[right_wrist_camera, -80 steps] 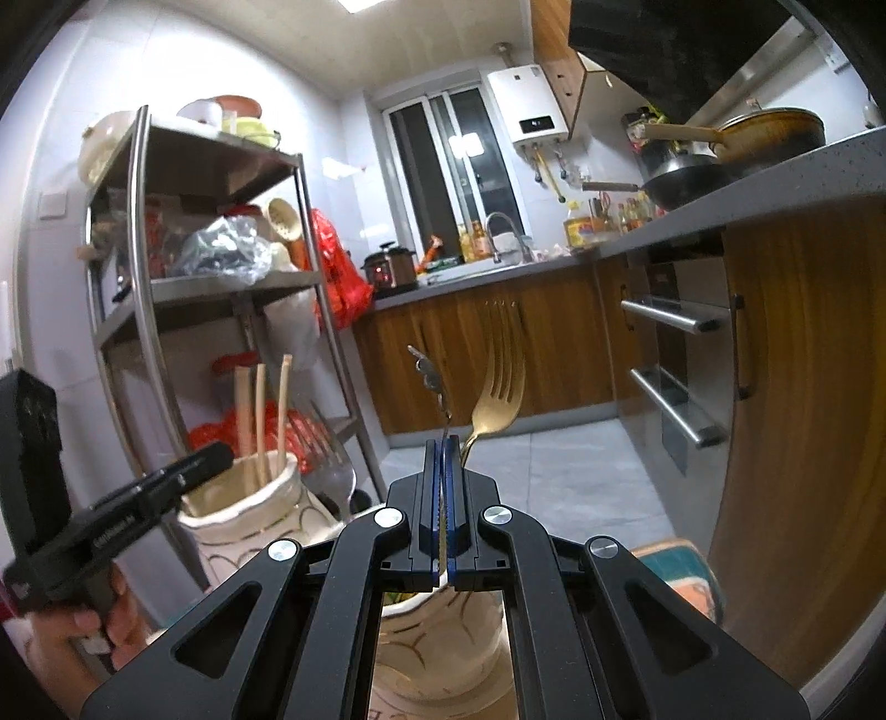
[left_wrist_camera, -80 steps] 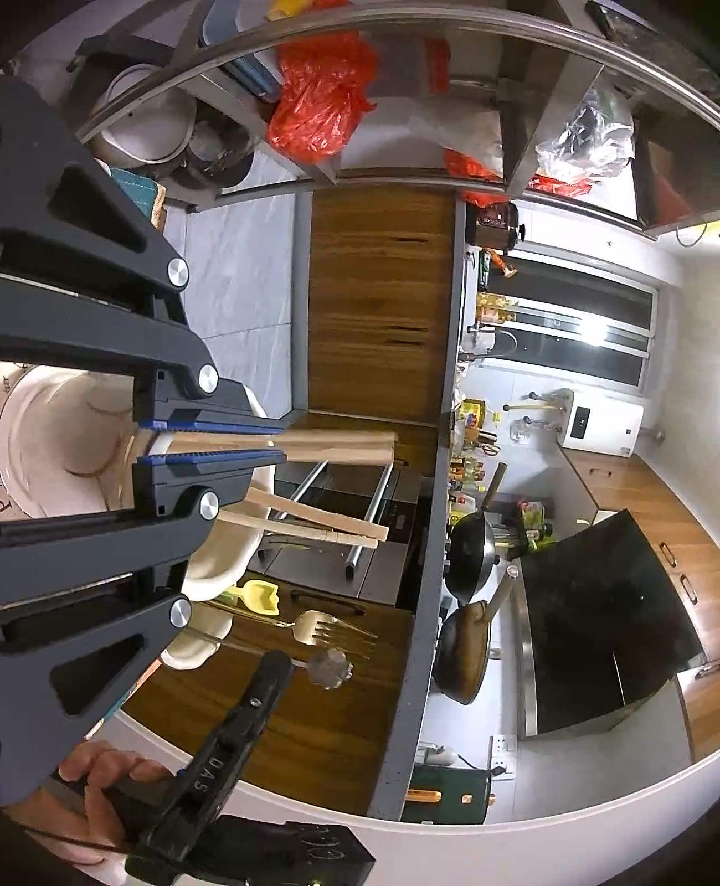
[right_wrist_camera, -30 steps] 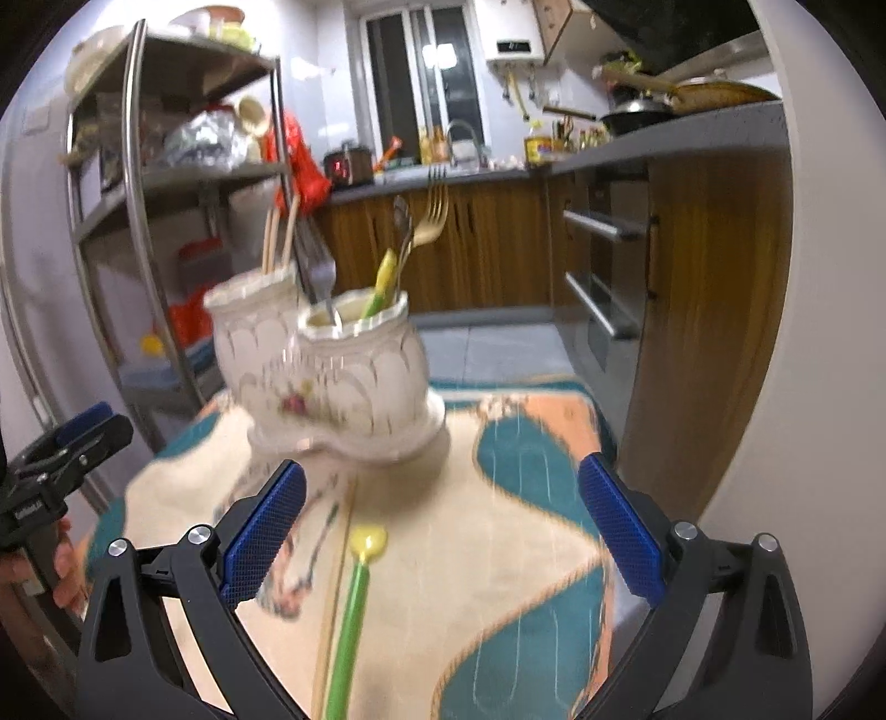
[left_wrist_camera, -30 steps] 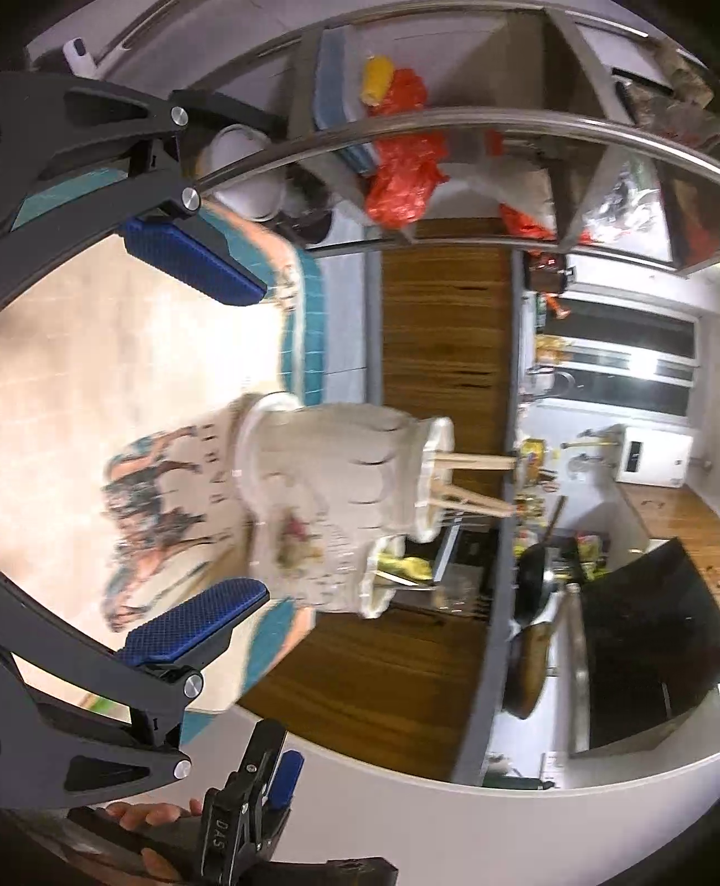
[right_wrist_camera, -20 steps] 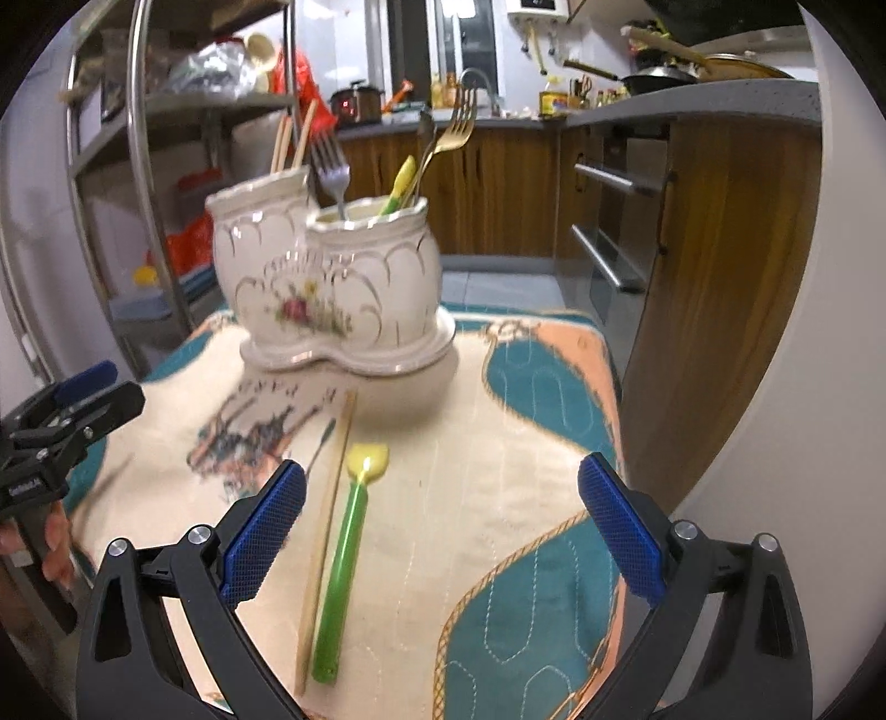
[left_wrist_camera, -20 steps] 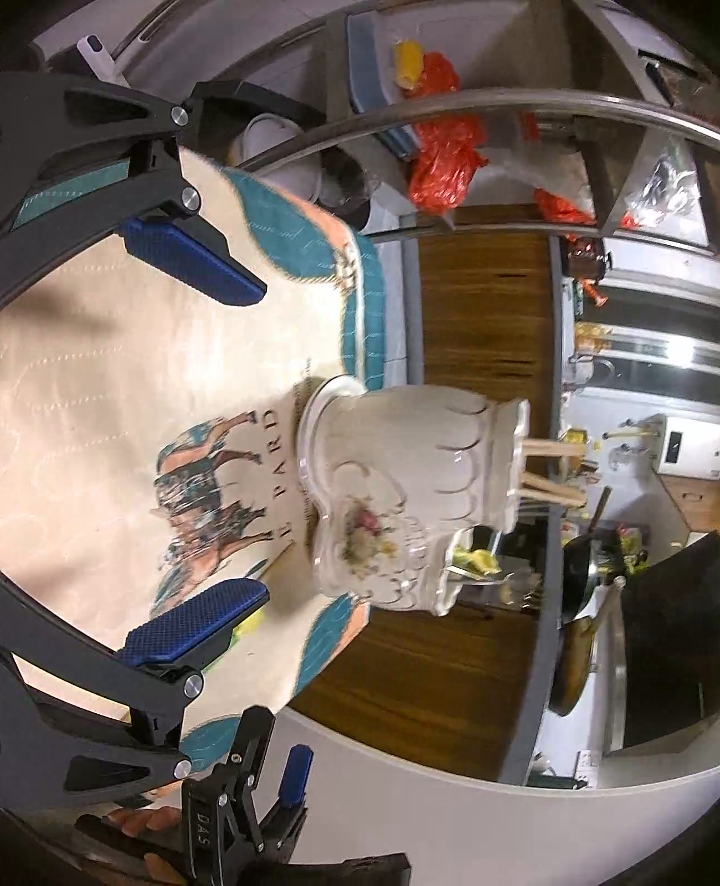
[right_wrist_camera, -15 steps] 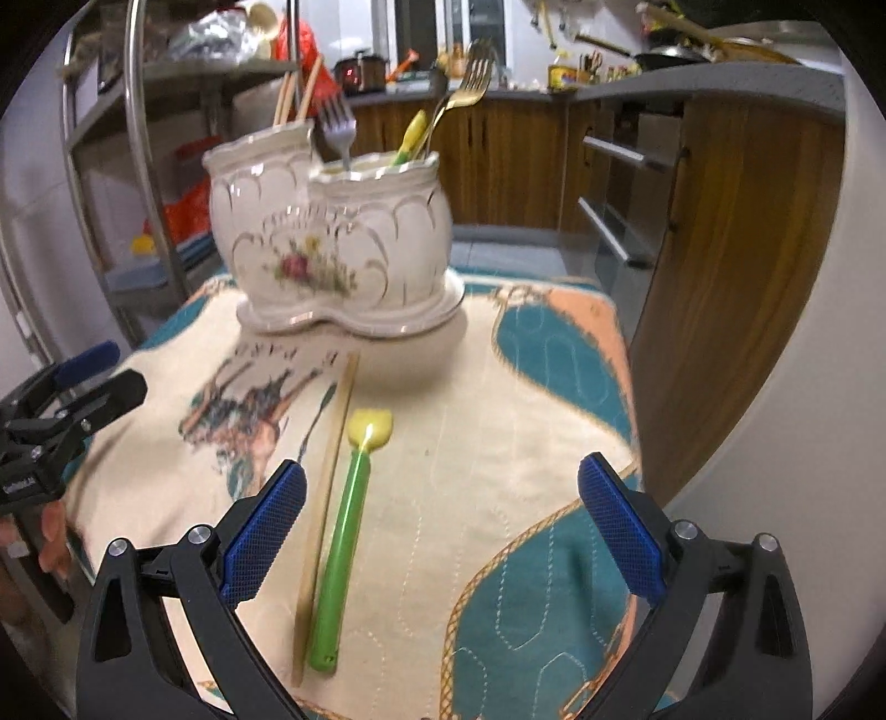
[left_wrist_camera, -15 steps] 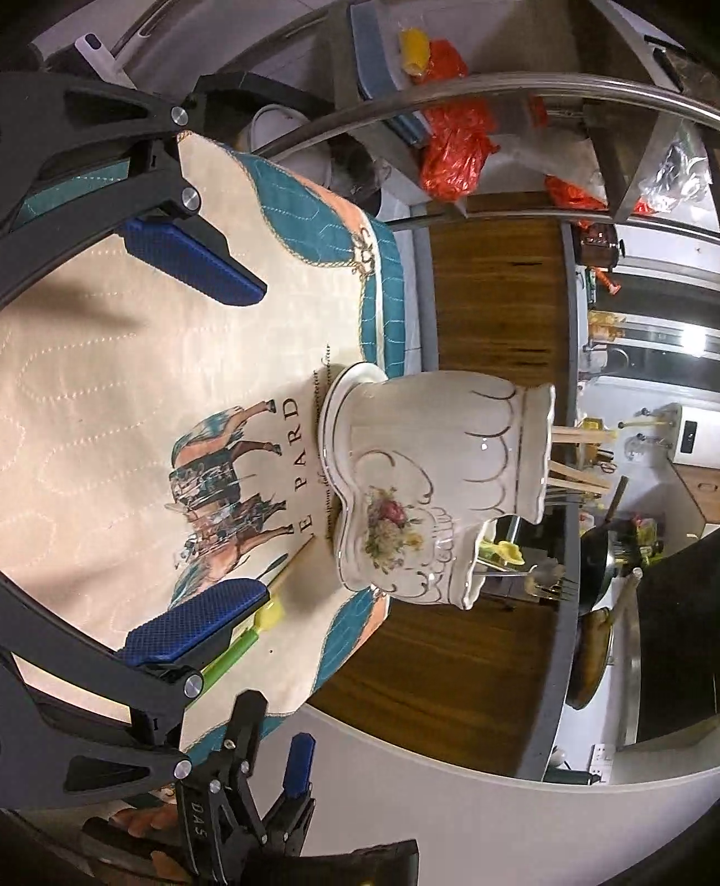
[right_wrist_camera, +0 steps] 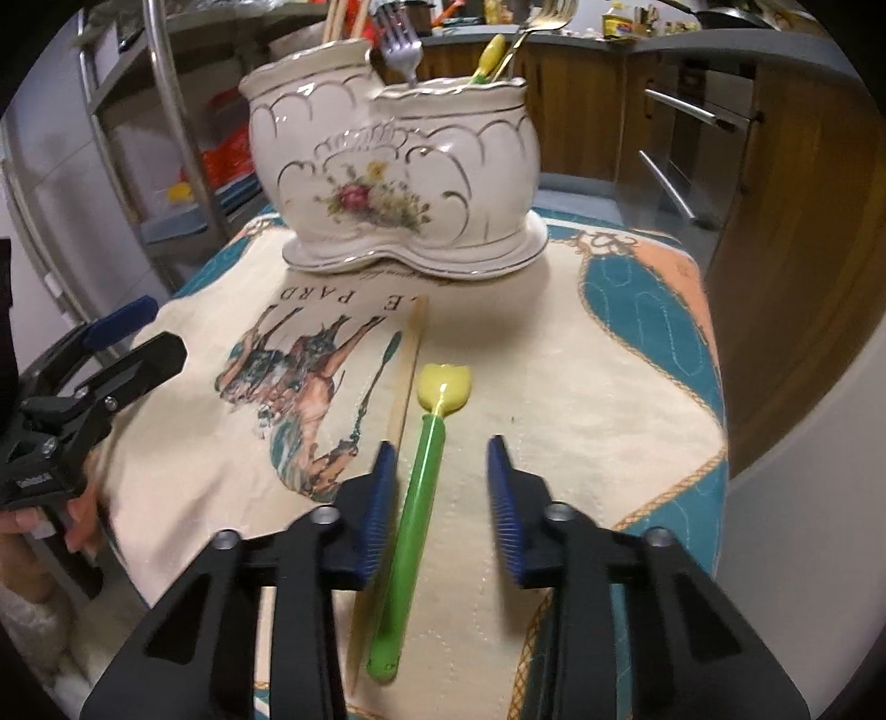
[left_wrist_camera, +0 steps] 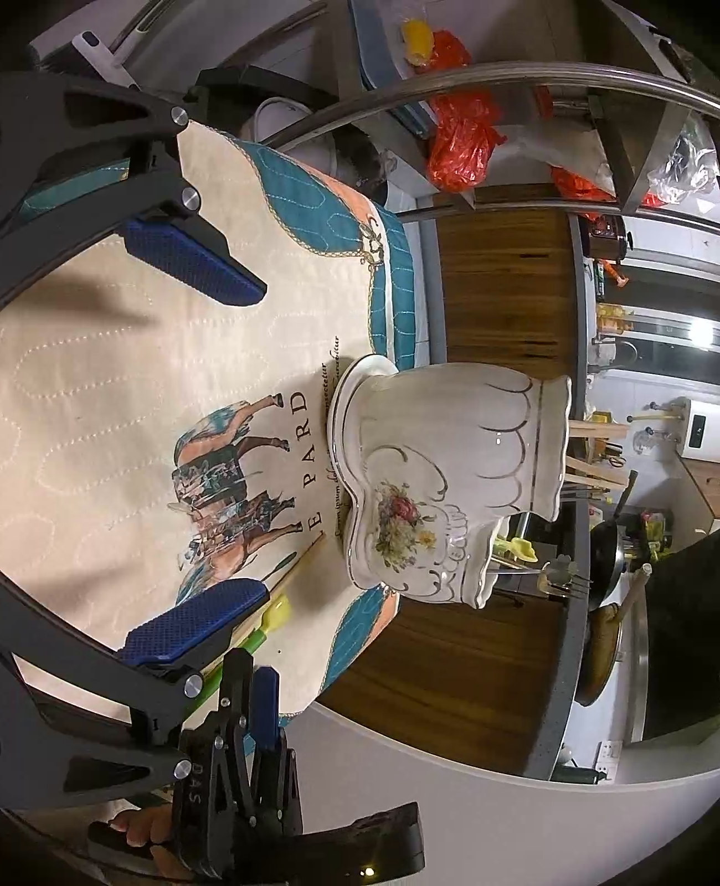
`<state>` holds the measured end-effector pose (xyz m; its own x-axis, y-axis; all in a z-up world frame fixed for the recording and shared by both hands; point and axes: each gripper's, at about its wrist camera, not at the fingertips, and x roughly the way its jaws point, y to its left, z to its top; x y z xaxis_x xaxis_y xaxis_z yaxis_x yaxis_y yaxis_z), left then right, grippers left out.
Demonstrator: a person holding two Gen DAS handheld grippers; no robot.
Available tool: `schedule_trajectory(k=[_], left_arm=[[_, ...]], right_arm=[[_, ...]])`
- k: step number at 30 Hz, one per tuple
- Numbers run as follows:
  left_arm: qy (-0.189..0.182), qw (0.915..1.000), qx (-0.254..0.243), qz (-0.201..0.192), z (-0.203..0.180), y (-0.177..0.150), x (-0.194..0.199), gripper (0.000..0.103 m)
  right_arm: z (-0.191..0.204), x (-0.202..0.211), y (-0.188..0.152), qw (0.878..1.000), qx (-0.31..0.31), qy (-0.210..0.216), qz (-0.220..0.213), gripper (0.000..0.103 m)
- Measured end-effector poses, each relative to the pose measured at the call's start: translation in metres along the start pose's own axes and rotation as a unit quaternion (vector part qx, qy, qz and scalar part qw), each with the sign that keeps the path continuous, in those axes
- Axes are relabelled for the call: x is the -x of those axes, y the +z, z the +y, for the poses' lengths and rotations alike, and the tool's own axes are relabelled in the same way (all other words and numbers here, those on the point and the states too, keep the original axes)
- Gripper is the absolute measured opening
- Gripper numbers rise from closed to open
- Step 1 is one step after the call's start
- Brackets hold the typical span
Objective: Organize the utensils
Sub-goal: 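Grasp the last chopstick with the left tool while the right tool grasps the green spatula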
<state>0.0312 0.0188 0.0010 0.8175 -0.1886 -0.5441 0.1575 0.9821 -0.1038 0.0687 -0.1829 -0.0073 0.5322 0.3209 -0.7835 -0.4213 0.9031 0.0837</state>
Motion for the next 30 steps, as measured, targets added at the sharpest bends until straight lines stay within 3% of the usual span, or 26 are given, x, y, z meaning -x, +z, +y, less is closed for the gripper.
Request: schedule_trajectory(k=[6,8,11,19,24,30], left_arm=[[0.009,0.9999,-0.012,0.003,-0.01,0.001,0.0,0.097],[0.01,0.9998,-0.015,0.008,-0.013,0.002,0.0,0.097],[0.015,0.9997,-0.017,0.012,-0.018,0.004,0.0,0.097],[-0.002,0.9985,-0.021,0.05,-0.048,0.012,-0.015,0.097],[-0.007,0.9955,-0.036,0.087,-0.076,0.016,-0.035,0.097],[-0.009,0.9899,-0.043,0.135,-0.103,0.011,-0.059,0.074]], right_arm=[[0.002,-0.007,0.002,1.0,0.019,-0.005,-0.007,0.024],[0.002,-0.008,0.002,1.0,0.024,-0.004,-0.011,0.015],[0.001,-0.007,0.001,0.999,0.028,0.002,-0.017,0.011],[-0.02,0.005,-0.003,0.999,0.018,0.001,-0.045,0.01],[-0.059,0.023,-0.002,0.997,-0.02,-0.009,-0.075,0.01],[-0.083,0.03,-0.006,0.995,-0.046,-0.006,-0.089,0.01]])
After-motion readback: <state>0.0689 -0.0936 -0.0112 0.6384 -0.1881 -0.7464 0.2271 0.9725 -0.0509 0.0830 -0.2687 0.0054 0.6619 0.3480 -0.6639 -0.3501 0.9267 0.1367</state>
